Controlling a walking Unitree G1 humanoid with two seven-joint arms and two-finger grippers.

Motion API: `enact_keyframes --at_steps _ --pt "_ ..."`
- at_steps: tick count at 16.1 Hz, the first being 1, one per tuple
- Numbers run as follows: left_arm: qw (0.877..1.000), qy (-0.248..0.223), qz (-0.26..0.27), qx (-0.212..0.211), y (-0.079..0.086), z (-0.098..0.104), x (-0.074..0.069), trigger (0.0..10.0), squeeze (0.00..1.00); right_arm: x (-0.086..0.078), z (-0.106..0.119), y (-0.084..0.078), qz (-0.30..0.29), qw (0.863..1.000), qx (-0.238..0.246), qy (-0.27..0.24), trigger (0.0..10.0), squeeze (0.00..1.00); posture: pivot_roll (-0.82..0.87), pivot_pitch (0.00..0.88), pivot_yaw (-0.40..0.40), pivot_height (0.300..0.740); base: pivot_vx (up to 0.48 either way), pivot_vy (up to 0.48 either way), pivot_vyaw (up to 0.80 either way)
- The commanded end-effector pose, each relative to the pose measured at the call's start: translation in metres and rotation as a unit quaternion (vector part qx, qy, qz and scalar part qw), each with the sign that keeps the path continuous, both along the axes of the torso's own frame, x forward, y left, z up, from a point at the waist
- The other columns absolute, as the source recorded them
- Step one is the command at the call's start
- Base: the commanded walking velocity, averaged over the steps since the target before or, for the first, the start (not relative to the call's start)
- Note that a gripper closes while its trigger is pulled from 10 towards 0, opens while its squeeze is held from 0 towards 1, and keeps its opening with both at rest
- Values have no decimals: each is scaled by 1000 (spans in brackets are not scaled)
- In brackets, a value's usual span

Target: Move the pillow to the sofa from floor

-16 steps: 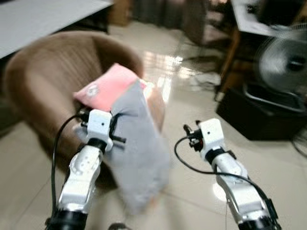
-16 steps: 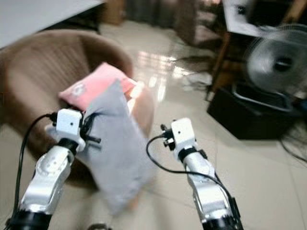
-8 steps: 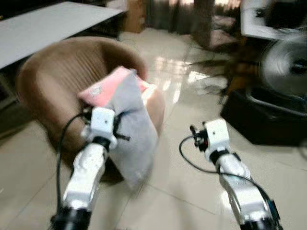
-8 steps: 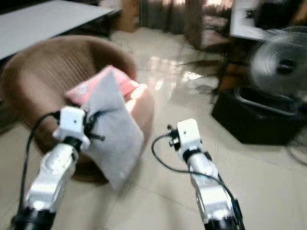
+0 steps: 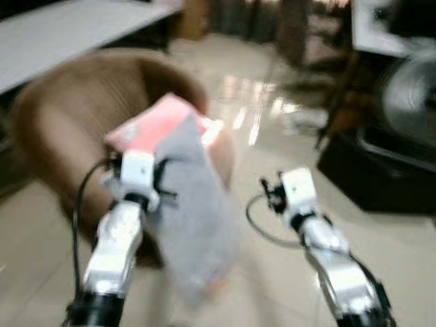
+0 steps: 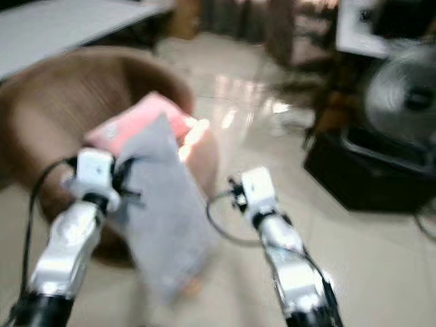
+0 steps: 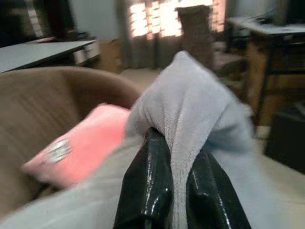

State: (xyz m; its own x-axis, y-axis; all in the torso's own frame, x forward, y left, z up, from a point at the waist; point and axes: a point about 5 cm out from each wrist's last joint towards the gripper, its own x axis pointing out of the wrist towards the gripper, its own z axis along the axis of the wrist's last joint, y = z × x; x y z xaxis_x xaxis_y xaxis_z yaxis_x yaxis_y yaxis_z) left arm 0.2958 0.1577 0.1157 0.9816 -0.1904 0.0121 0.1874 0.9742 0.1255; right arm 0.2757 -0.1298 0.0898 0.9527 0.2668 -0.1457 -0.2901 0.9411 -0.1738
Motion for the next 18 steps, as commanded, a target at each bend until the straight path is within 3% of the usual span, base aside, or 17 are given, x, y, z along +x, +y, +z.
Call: enact_keyframes --at_steps 1,6,10,18 --pt "1000 -28 -13 -6 -8 12 3 10000 0 1 -1 -5 -8 1000 -7 1 10000 0 25 0 -9 740 416 0 800" --pt "999 -29 -17 -3 -7 12 3 10000 0 2 -1 -3 -5 1000 -7 0 10000 0 27 0 -7 740 418 0 800" --pt "999 -27 -25 1 -10 10 4 10000 0 2 -3 -8 -26 1000 -2 4 10000 0 25 0 -4 740 414 0 0" --pt "999 -23 -33 5 -12 9 4 10000 0 2 -4 -4 -7 1000 -11 3 10000 0 25 0 -3 740 390 0 0"
